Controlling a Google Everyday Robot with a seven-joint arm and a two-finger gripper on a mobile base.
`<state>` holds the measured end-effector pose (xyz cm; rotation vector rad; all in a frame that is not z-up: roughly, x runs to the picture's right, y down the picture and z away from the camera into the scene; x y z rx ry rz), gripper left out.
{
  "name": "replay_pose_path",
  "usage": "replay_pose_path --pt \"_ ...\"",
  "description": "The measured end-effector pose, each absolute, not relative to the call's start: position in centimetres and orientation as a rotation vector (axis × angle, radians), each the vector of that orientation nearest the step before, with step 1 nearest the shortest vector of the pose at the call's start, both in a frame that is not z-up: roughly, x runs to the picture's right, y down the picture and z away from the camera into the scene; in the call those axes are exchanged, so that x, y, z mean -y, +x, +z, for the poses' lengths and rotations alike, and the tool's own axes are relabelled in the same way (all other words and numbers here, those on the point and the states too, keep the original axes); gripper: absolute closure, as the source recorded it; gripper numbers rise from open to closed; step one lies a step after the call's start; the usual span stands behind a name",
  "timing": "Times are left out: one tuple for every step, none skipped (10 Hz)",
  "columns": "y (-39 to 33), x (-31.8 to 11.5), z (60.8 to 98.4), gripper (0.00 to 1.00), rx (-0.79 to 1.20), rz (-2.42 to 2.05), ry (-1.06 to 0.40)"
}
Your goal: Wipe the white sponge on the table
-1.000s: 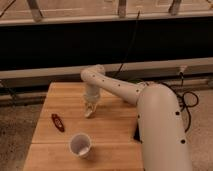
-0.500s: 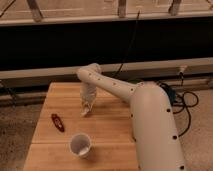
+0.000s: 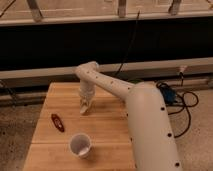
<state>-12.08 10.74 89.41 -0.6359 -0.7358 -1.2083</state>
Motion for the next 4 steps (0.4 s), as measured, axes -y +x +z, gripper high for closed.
replay_pose_path --pt "-12.34 -10.81 89.28 0.99 0.739 -1.220 -0.636" --pt "-12.47 -10.91 89.24 1.00 0.743 -1.229 -0.634" --pt "-12.71 -10.91 89.10 1.00 0.748 -1.239 -0.630" --pt "-13.06 -10.88 89.08 1.00 0.753 -1.246 -0.627"
